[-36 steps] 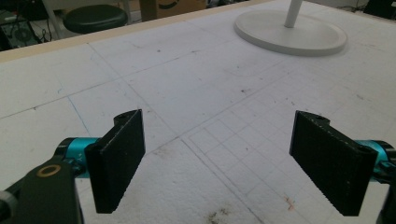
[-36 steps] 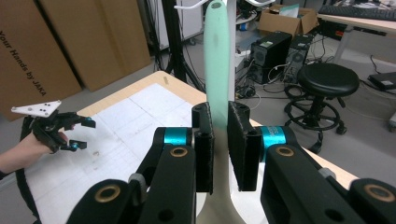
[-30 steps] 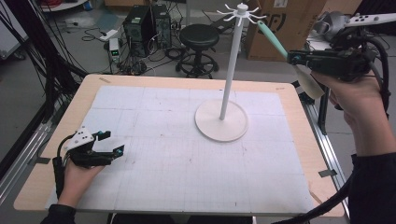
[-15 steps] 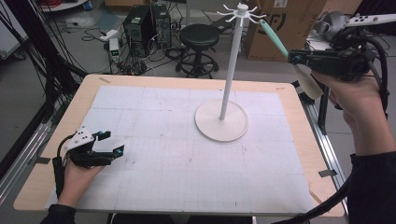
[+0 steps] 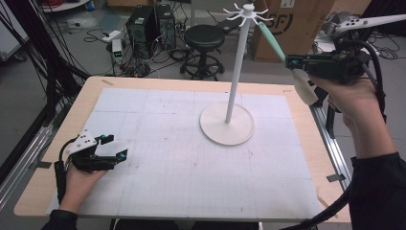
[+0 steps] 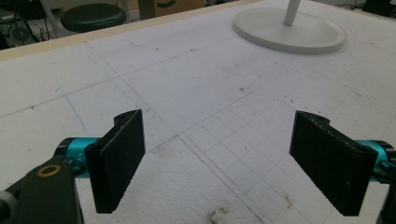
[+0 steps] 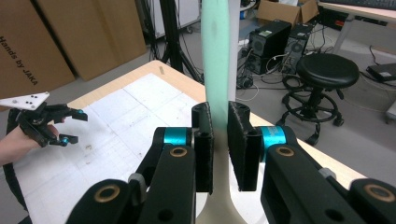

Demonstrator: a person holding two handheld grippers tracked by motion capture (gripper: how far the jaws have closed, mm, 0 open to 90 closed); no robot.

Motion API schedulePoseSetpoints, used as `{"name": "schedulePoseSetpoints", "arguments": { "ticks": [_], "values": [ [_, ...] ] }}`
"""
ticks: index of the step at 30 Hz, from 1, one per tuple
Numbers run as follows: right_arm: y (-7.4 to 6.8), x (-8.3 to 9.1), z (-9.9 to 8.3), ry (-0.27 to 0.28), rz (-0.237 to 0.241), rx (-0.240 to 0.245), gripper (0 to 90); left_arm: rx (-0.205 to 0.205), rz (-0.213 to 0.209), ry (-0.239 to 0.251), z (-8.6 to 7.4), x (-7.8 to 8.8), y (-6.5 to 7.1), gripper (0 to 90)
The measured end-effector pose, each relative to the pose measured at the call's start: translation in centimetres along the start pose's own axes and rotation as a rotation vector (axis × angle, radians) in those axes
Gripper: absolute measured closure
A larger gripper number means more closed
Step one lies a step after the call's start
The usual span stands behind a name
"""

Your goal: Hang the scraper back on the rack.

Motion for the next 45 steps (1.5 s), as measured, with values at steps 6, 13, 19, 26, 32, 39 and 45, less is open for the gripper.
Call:
{"name": "schedulePoseSetpoints", "arguments": {
  "ticks": [6, 13, 19, 26, 32, 39, 45],
  "values": [
    [-0.1, -1.0, -0.4, -0.010, -0.011, 0.023, 69.7, 0.001, -0.001, 0.002, 0.0, 0.1, 0.0, 18.8],
    [-0.6, -1.3, -1.4, 0.014, 0.029, 0.034, 48.4, 0.003, 0.000, 0.006, 0.0, 0.1, -0.1, 18.7],
    [-0.9, -1.9, -3.7, 0.045, 0.056, 0.051, 36.3, 0.015, 0.003, 0.015, 0.2, 0.4, -0.1, 18.7],
    [-1.8, -3.3, -8.7, 0.061, 0.108, 0.075, 27.8, 0.017, 0.016, 0.022, 0.3, 0.5, -0.5, 18.5],
    [-2.0, -5.2, -13.8, 0.052, 0.126, 0.074, 22.0, 0.024, 0.027, 0.021, 0.2, 0.4, -0.8, 18.5],
    [-1.7, -7.9, -19.9, 0.050, 0.113, 0.017, 19.1, 0.044, 0.034, 0.025, -0.1, 0.1, -1.7, 18.5],
    [-1.4, -9.9, -23.8, -0.031, 0.078, 0.002, 19.2, 0.045, 0.060, 0.023, -0.2, -0.3, -2.1, 18.7]
  ]
}}
Point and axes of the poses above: each handheld gripper's, and its own axes: x roughly backward along the jaws, z roughly out of its top, y roughly to its right, the point moved 9 cm from there along -x, roughly forward along the jaws, and after that the axes turned 2 degrees about -y, right-handed, at the moved point
